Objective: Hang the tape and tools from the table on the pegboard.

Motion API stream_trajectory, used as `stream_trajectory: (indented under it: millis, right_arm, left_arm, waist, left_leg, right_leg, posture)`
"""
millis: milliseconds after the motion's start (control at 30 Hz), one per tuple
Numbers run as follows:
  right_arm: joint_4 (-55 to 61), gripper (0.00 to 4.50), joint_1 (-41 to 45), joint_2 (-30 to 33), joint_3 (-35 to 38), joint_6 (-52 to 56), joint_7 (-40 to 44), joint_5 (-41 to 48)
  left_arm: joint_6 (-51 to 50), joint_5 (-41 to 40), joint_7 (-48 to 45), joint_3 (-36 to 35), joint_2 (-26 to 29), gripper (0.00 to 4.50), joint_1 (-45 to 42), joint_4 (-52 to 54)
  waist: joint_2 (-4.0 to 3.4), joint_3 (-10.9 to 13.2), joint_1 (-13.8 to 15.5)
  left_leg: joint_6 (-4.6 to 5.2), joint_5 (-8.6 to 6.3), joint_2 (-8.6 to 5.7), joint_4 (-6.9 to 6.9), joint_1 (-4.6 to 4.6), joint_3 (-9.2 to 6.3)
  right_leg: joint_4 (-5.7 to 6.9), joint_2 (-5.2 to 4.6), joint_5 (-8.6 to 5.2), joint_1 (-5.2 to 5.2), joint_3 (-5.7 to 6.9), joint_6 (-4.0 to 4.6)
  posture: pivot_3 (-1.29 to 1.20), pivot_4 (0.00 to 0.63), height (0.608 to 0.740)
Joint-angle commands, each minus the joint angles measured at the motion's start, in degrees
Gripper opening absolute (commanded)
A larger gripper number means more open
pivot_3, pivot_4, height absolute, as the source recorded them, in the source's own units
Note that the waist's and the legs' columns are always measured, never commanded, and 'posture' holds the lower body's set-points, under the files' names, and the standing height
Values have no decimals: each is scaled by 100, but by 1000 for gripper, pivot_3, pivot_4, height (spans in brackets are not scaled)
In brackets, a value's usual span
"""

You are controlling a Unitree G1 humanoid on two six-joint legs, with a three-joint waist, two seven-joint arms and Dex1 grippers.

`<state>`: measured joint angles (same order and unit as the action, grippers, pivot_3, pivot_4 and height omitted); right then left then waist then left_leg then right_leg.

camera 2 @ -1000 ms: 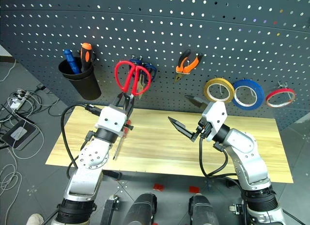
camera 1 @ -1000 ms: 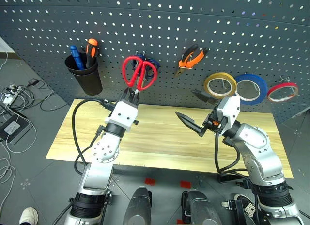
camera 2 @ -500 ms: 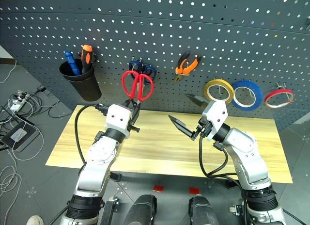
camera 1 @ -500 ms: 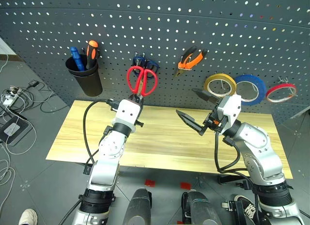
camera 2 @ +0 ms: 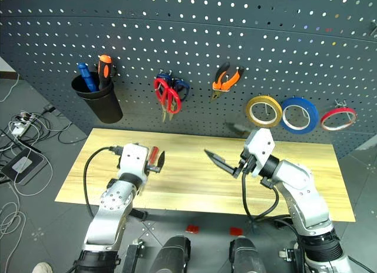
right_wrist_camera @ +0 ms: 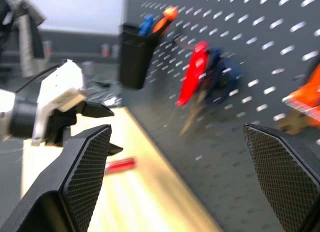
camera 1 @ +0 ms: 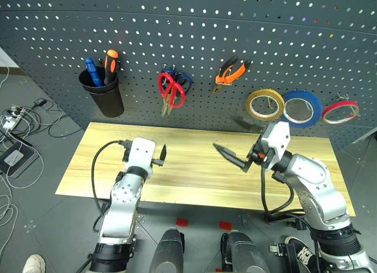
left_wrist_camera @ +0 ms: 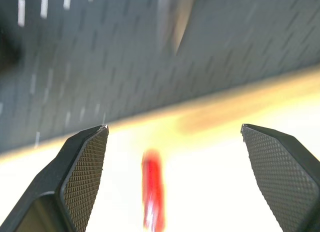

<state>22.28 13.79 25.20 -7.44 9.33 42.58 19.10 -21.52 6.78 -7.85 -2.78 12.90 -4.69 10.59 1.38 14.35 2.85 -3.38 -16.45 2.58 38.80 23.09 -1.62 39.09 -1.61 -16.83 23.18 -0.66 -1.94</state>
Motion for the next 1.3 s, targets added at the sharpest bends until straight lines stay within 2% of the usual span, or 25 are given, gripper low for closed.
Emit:
stream_trajectory:
  millis: [33, 200, 367, 567, 767, 1133, 1167, 1300]
  right_arm:
    - [228, 4500, -5, 204, -365, -90, 443, -92]
    - [-28, 4500, 262, 139, -905, -98, 551, -494]
    - [-55, 4500, 341, 91, -1094, -58, 595, -595]
    - [-4, 4500, 415, 39, -1139, 24, 546, -700]
    - [124, 4500, 387, 58, -1104, 149, 484, -680]
    - [110, 4500, 477, -43, -1156, 145, 365, -787]
    - [89, 4500, 488, -62, -1145, 151, 361, -781]
    - [-7, 4500, 521, -102, -1057, 152, 393, -721]
  left_arm:
    - [-333, -195, -113, -269, 156, 4486, 2, -11]
    - [-648, -502, -509, -537, 620, 4486, -374, -563]
    - [-593, -664, -866, -457, 889, 4486, -974, -1393]
    - [-228, -728, -1099, -307, 910, 4486, -1813, -2585]
    - [-213, -759, -964, -320, 857, 4486, -2148, -3097]
    - [-257, -783, -994, -300, 961, 1134, -2131, -3045]
    - [-261, -785, -995, -300, 967, 936, -2131, -3036]
    - [-301, -757, -949, -291, 986, 932, -2108, -2929]
  waist:
    - [4, 37, 2]
    - [-2, 280, -21]
    - [-1, 493, 3]
    - [1, 712, -16]
    - [14, 858, -78]
    - [11, 879, -140]
    - [11, 879, -139]
    - [11, 879, -139]
  left_leg:
    - [0, 0, -1, 0, -3, 0]
    - [4, -2, 2, 0, -20, -4]
    - [3, -2, 2, 4, -14, -9]
    - [2, -1, 3, 11, -15, -6]
    - [0, 0, 7, 10, -8, -5]
    - [-3, 1, 9, 7, -9, -5]
    - [-5, 3, 8, 7, -8, -5]
    - [-24, 13, 9, 5, -8, -5]
  right_leg:
    - [0, 0, 0, -3, -1, 0]
    - [14, 12, -1, -6, -16, 1]
    - [22, 8, -2, 3, -18, 2]
    - [44, 9, -2, 12, -20, 2]
    - [44, 8, -2, 21, -21, 2]
    - [41, 5, -3, 23, -20, 0]
    - [41, 4, -3, 23, -19, 0]
    - [39, 2, -3, 23, -20, 0]
  posture:
    - [125, 333, 740]
    - [136, 393, 740]
    - [133, 426, 740]
    - [115, 453, 740]
    - [95, 465, 740]
    - [108, 443, 740]
    - [110, 438, 740]
    - [114, 417, 740]
